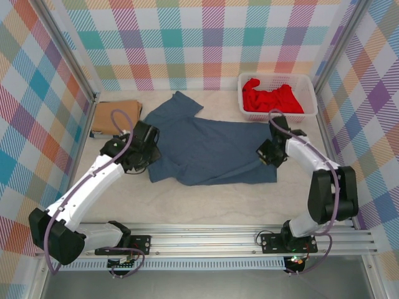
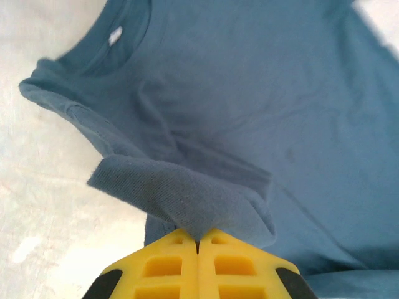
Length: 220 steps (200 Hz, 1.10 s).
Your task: Fold and stack the t-shirts
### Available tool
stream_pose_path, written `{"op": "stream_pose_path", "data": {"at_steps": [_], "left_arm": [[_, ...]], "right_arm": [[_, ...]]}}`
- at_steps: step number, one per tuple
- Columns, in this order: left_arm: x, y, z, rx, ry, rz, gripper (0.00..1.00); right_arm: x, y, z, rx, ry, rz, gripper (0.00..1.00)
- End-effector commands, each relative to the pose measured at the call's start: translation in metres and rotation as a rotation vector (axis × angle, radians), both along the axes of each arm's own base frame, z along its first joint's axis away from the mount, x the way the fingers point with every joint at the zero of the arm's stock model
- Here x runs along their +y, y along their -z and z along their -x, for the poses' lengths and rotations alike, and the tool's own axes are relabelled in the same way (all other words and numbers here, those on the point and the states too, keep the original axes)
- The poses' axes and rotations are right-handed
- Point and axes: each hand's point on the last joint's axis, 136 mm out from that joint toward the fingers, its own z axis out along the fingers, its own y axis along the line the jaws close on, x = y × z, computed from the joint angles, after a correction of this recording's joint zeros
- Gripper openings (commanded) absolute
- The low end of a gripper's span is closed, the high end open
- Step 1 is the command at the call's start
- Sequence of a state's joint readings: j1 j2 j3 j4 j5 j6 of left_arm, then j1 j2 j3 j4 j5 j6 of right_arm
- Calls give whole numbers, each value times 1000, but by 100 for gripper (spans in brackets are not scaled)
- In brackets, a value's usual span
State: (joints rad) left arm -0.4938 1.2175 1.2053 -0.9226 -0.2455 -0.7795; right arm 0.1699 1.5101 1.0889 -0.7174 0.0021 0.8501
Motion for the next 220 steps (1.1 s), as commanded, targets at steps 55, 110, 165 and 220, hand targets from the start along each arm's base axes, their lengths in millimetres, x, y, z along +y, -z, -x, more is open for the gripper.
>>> {"op": "stream_pose_path", "data": {"at_steps": [55, 110, 165, 220], "left_arm": [[31, -266, -28, -728, -51, 8, 0], [71, -373, 59, -1151, -70, 171, 0], [70, -425, 85, -1285, 21, 168, 0], [24, -392, -89, -1038, -8, -31, 0]], "right_arm": [[2, -274, -22, -672, -101, 61, 0], [-20, -390, 55, -1106, -77, 63, 0], [-35, -428, 87, -1267, -24, 82, 0], [-21, -379, -13, -990, -34, 125, 0]]}}
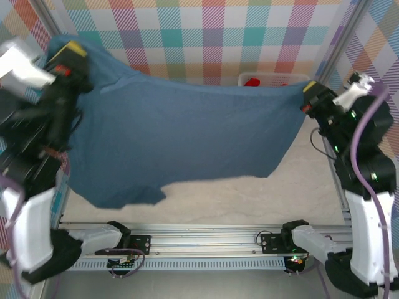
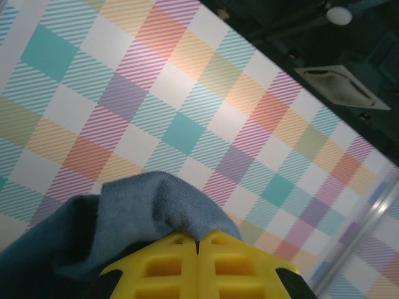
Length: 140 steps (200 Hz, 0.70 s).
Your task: Fold and stack the t-shirts
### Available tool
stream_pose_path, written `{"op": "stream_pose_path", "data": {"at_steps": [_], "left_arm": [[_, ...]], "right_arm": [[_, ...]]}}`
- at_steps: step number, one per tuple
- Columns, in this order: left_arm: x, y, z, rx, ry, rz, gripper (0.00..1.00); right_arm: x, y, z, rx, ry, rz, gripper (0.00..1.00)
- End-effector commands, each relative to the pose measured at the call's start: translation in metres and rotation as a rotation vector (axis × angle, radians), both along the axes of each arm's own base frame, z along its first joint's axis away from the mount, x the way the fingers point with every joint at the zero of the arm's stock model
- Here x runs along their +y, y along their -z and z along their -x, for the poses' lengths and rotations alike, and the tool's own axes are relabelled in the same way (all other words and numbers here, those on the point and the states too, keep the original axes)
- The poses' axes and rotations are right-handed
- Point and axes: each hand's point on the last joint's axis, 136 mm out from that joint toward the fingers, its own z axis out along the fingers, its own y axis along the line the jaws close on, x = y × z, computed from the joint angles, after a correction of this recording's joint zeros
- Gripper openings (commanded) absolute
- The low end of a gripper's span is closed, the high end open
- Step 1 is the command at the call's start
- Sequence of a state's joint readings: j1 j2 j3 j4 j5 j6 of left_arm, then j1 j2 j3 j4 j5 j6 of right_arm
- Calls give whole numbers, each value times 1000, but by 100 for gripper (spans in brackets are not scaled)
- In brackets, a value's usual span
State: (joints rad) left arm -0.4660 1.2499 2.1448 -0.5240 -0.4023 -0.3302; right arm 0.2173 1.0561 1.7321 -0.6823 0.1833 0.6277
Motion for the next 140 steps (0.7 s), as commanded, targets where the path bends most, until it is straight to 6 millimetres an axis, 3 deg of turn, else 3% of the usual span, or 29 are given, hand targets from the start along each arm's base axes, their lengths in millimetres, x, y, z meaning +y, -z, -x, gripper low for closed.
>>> {"op": "stream_pose_path", "data": {"at_steps": [1, 15, 44, 46, 55, 62, 71, 82, 101, 122, 140], "left_arm": [[-23, 55, -109, 201, -55, -107, 0], [-16, 83, -166, 286, -79, -83, 0], [-15, 177, -279, 485, -22, -38, 0], [-16, 183, -284, 498, -7, -29, 3], [-17, 228, -313, 587, 36, 17, 26], [-19, 264, -330, 658, 59, 50, 43], [-18, 305, -344, 746, 76, 82, 52], [-18, 337, -348, 823, 76, 90, 55], [-24, 351, -333, 904, 66, 37, 55], [-23, 379, -294, 1079, 26, 36, 54], [-37, 408, -259, 1145, 45, 32, 51]], "right_arm": [[5, 44, -60, 184, 30, 36, 0], [8, 82, -98, 321, 39, 19, 0], [14, 182, -167, 654, 8, -100, 0], [15, 192, -171, 686, 3, -108, 0], [27, 229, -187, 800, -51, -155, 21], [32, 251, -196, 871, -72, -168, 30], [34, 272, -204, 919, -75, -152, 38], [31, 287, -208, 930, -50, -116, 46], [18, 291, -195, 923, 4, -77, 55], [17, 303, -159, 964, 18, -87, 56], [28, 335, -117, 1044, 6, -86, 56]]}}
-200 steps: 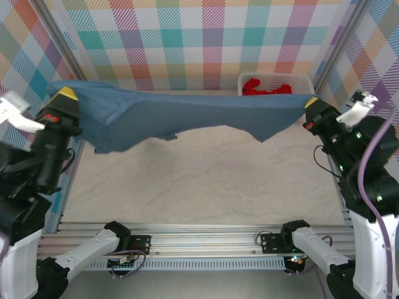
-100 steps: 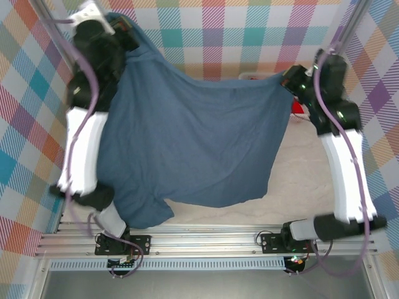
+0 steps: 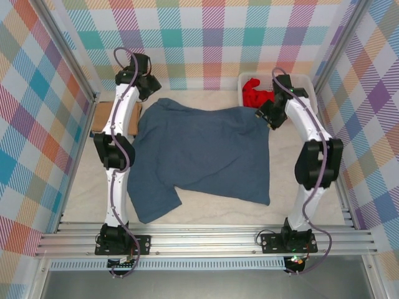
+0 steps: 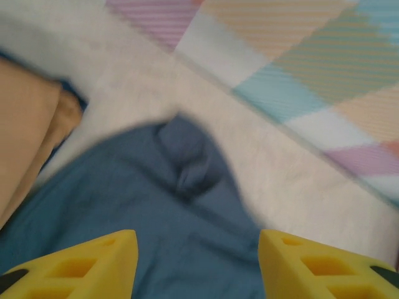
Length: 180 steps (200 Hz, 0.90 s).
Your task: Fold and stack the t-shirts
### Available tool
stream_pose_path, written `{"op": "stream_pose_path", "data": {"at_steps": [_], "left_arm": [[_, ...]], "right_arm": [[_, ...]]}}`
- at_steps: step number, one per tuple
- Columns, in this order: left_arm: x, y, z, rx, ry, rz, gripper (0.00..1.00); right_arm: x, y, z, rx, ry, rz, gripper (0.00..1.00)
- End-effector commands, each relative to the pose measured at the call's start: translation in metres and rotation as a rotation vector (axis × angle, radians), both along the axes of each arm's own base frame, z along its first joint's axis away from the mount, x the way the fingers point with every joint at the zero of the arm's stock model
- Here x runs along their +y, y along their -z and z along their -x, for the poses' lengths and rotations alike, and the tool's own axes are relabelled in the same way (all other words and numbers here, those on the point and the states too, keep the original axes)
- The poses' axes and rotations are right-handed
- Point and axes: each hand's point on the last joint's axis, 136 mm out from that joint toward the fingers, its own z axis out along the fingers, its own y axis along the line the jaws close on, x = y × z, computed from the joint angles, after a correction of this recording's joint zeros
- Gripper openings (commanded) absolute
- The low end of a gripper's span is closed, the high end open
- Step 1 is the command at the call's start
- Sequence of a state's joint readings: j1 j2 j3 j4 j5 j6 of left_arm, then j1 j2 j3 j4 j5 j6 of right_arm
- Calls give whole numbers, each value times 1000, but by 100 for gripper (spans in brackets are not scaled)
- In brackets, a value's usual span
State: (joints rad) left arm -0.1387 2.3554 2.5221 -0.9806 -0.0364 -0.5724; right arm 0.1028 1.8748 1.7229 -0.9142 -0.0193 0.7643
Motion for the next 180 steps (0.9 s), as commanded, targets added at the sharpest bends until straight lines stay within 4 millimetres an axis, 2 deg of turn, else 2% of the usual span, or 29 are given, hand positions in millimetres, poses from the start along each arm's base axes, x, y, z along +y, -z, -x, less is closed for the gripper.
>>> {"op": "stream_pose_path", "data": {"at_steps": [1, 2, 22, 42, 66, 92, 114, 137, 155, 180], "left_arm": [[-21, -41, 61, -15, 21, 44, 51], [-22, -43, 63, -23, 22, 46, 51], [-23, 6, 109, 112, -7, 74, 45], [-35, 56, 143, 228, 4, 137, 40], [-49, 105, 169, 327, 29, 158, 37], [-46, 143, 177, 397, 20, 125, 31], [-36, 170, 188, 465, 18, 58, 28], [-16, 188, 215, 541, -17, -27, 27], [-3, 194, 238, 570, -45, -67, 27], [16, 194, 263, 593, -82, -124, 27]], "right_arm": [[10, -21, 47, -35, 1, -17, 56], [11, -18, 49, -28, 0, -16, 56], [24, 19, 93, 70, 5, -40, 55], [36, 49, 119, 135, 13, -74, 53], [42, 85, 133, 220, 12, -87, 52], [40, 114, 135, 307, 15, -61, 50], [31, 135, 142, 394, 40, -13, 50], [28, 152, 162, 509, 72, -20, 50], [34, 157, 186, 585, 77, -31, 49], [43, 149, 221, 649, 61, 2, 47]]}}
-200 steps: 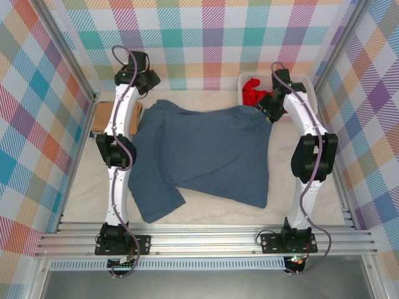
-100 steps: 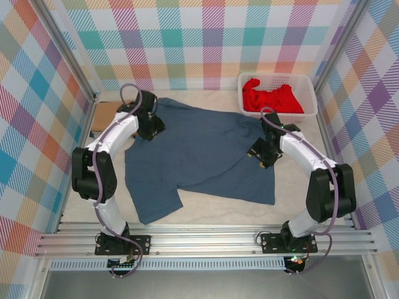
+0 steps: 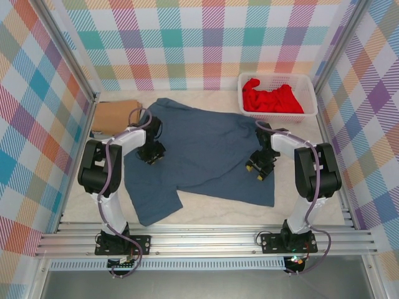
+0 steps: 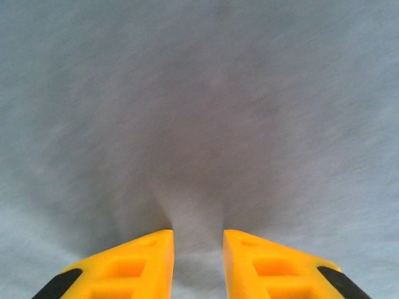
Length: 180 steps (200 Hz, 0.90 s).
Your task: Fold and stack the t-shirts
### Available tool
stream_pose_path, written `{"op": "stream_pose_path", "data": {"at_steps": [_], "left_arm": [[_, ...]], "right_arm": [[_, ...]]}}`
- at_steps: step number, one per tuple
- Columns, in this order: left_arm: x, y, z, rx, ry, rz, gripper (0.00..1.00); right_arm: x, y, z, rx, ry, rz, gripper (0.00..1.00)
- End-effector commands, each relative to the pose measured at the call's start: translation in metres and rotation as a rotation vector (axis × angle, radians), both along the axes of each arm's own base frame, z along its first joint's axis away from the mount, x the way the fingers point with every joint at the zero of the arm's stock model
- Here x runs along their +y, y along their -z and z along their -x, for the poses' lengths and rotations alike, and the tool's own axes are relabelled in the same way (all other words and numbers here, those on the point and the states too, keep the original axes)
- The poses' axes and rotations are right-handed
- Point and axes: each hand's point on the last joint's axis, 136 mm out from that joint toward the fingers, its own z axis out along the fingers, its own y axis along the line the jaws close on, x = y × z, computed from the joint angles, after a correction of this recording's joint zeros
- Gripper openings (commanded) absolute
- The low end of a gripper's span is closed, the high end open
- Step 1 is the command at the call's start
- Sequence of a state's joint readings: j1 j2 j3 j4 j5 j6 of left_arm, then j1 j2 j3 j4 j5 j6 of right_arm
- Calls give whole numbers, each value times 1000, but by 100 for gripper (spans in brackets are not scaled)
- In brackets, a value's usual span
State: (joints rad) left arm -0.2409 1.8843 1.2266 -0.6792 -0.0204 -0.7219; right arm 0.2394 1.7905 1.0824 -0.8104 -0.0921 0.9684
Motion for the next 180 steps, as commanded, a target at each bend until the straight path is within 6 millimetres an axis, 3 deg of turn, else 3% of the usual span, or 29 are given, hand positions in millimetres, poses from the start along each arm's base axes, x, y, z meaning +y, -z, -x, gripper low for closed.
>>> {"op": "stream_pose_path", "data": {"at_steps": [1, 20, 37, 68, 97, 122, 136, 152, 172, 180], "left_arm": [[26, 5, 35, 72, -24, -109, 27], [36, -2, 40, 49, -39, -119, 27], [42, -18, 26, -24, -30, -134, 27], [26, -68, -38, -195, -9, -90, 32], [11, -91, -105, -296, -80, -35, 33], [0, -84, -166, -379, -224, 58, 38], [-4, -73, -196, -400, -315, 113, 45], [-10, -70, -227, -436, -381, 174, 46], [-18, -69, -254, -453, -423, 212, 46], [-22, -59, -259, -435, -436, 228, 46]], "right_arm": [[8, -1, 56, 159, -1, 26, 47], [16, -7, 75, 156, -6, 34, 45], [14, -17, 74, 110, 8, 45, 44], [5, -47, 31, -57, -51, 121, 44], [24, -54, -14, -158, -129, 70, 43], [45, -47, -44, -237, -183, -6, 42], [49, -42, -54, -240, -202, -15, 42], [52, -34, -60, -224, -217, -33, 42], [51, -23, -61, -204, -212, -38, 41], [50, -21, -60, -193, -204, -39, 41]]}}
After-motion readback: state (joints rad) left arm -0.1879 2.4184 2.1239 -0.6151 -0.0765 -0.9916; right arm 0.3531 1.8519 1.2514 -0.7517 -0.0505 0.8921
